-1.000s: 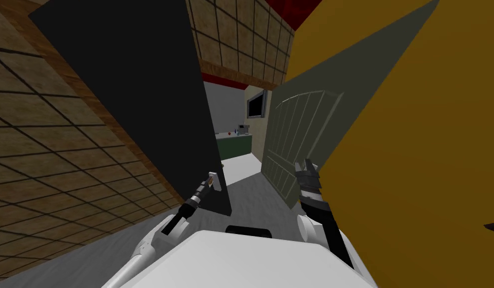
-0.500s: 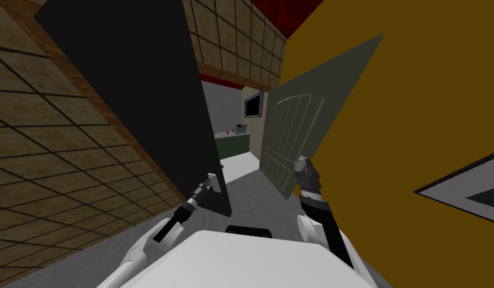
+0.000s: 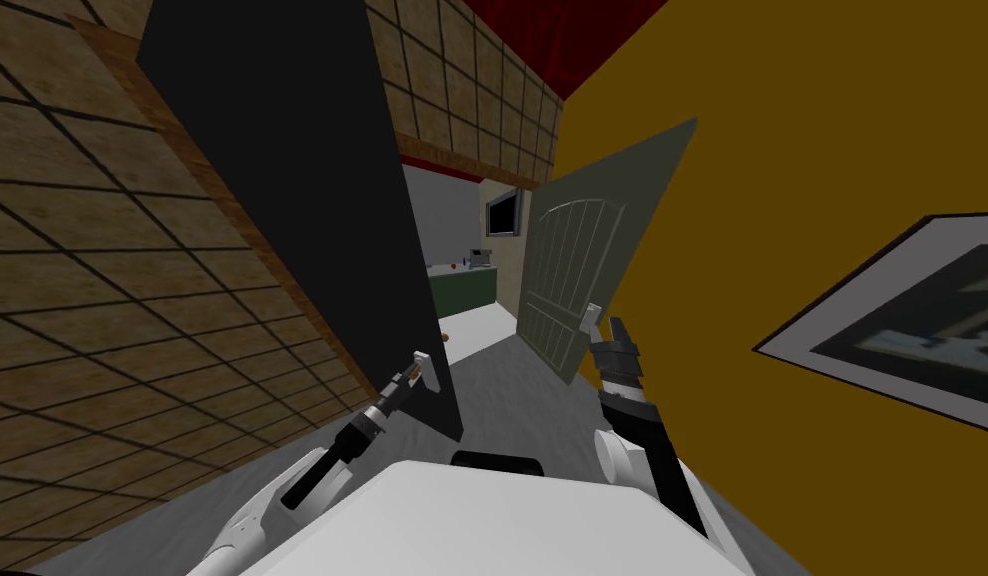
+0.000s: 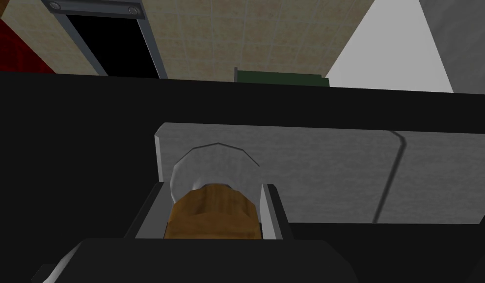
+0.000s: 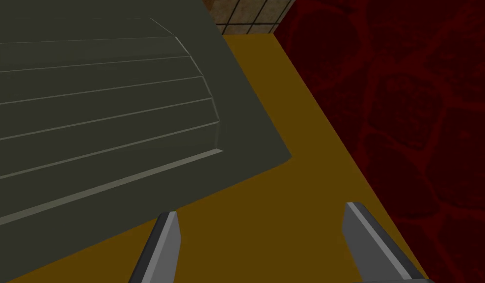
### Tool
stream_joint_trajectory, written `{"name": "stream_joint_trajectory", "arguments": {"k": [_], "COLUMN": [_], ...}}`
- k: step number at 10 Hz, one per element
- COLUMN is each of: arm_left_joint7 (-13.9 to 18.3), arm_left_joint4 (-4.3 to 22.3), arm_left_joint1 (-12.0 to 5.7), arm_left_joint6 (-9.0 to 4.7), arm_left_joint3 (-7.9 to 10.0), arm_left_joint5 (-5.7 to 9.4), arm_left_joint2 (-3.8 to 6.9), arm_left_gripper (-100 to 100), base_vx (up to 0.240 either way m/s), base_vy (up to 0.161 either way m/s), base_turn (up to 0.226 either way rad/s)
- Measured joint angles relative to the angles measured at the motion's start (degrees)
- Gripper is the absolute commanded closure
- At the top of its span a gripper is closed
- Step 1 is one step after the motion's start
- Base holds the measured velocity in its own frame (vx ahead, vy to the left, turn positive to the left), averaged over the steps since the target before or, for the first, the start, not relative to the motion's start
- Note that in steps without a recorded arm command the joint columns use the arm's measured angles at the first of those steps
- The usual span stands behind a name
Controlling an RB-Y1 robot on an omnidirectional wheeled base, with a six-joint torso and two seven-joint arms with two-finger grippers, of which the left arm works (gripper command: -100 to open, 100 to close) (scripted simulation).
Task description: Pull the door open
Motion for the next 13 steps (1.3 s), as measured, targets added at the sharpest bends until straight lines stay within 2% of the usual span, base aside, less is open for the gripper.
{"name": "stream_joint_trajectory", "arguments": {"k": [1, 3, 5, 8, 13], "arm_left_joint7": [0.06, 0.22, 0.39, 0.81, 1.35], "arm_left_joint4": [0.08, 0.82, 0.97, 2.71, 4.19], "arm_left_joint1": [0.17, 1.33, 2.78, 3.66, 7.19], "arm_left_joint6": [-0.07, -1.93, -4.18, -7.96, -14.25], "arm_left_joint3": [-0.2, -0.22, -0.03, -0.28, -0.49], "arm_left_joint5": [-0.07, -0.01, 0.13, 0.12, 0.22], "arm_left_joint2": [0.0, 0.65, 1.6, 2.65, 4.83], "arm_left_gripper": [100, 100, 100, 100, 100], "base_vx": [0.003, 0.027, 0.031, 0.015, -0.005], "base_vy": [-0.001, -0.018, -0.006, 0.001, 0.016], "base_turn": [-0.06, -0.052, -0.067, -0.054, -0.054]}}
